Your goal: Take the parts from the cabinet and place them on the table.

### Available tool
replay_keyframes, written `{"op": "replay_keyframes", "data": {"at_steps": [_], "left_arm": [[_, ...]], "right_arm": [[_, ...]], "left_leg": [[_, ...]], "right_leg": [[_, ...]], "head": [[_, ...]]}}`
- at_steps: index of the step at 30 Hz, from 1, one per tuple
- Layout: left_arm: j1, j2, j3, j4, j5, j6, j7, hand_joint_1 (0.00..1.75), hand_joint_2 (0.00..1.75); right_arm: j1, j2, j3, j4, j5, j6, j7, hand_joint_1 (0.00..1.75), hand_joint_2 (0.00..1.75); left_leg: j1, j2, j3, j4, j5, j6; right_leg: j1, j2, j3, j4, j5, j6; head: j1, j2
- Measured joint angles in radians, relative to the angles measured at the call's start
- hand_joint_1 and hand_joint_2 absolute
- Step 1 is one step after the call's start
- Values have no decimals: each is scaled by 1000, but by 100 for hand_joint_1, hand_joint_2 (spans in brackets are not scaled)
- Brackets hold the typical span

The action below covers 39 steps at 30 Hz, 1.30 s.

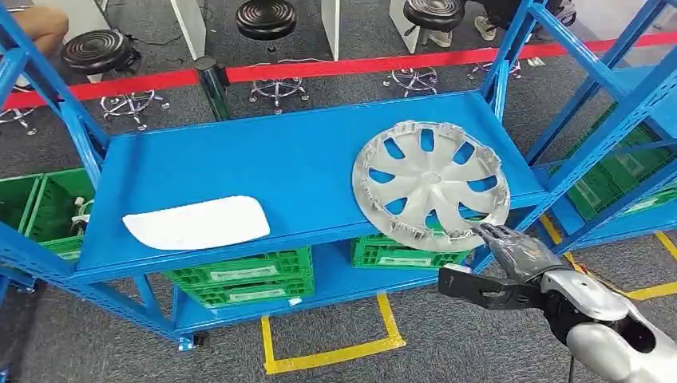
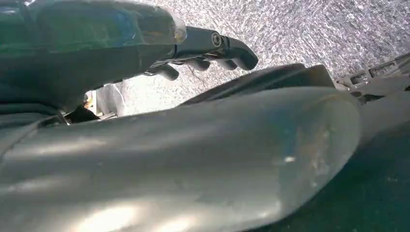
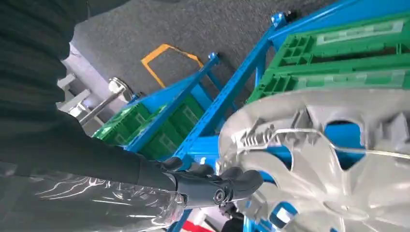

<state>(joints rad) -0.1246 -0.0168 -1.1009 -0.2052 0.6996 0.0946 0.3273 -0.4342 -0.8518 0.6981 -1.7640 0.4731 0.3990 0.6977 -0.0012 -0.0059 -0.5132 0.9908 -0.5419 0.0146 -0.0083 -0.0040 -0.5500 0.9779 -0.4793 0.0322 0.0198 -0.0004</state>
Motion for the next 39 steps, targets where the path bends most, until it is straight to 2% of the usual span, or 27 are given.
{"op": "replay_keyframes", "data": {"at_steps": [6, 16, 23, 27, 34, 39], "left_arm": [[-1, -3, -1, 0, 4, 1, -14, 0, 0], [-1, -11, -1, 0, 21, 1, -9, 0, 0], [-2, -16, -1, 0, 19, 6, -4, 0, 0], [-2, -16, -1, 0, 12, 7, -3, 0, 0], [-2, -16, -1, 0, 10, 8, -3, 0, 0], [-2, -16, -2, 0, 4, 10, -3, 0, 0]], "right_arm": [[-7, 10, 13, 21, 2, 0, 0, 0, 175], [-59, 35, 63, 89, 20, -34, -25, 0, 175], [-110, 47, 100, 106, 235, -113, -102, 0, 175], [-139, 58, 110, 135, 292, -93, -109, 0, 175], [-160, 75, 113, 172, 300, -83, -109, 0, 175], [-178, 86, 127, 217, 299, -35, -91, 0, 175]], "left_leg": [[0, 10, 0, -1, -1, 1], [0, 17, 2, -1, -2, 2], [0, 18, 1, -1, -2, 2], [0, 18, 2, -1, -2, 2], [0, 18, 2, -1, -2, 2], [0, 17, 2, -1, -2, 2]], "right_leg": [[0, 6, 0, 0, 0, 0], [0, 10, -1, 0, 1, 0], [0, 12, -1, 1, 1, 0], [0, 12, -1, 1, 1, 0], [0, 12, -1, 1, 1, 0], [0, 12, -1, 1, 1, 0]], "head": [[0, 0], [0, 0], [0, 0], [0, 0], [0, 0], [0, 0]]}}
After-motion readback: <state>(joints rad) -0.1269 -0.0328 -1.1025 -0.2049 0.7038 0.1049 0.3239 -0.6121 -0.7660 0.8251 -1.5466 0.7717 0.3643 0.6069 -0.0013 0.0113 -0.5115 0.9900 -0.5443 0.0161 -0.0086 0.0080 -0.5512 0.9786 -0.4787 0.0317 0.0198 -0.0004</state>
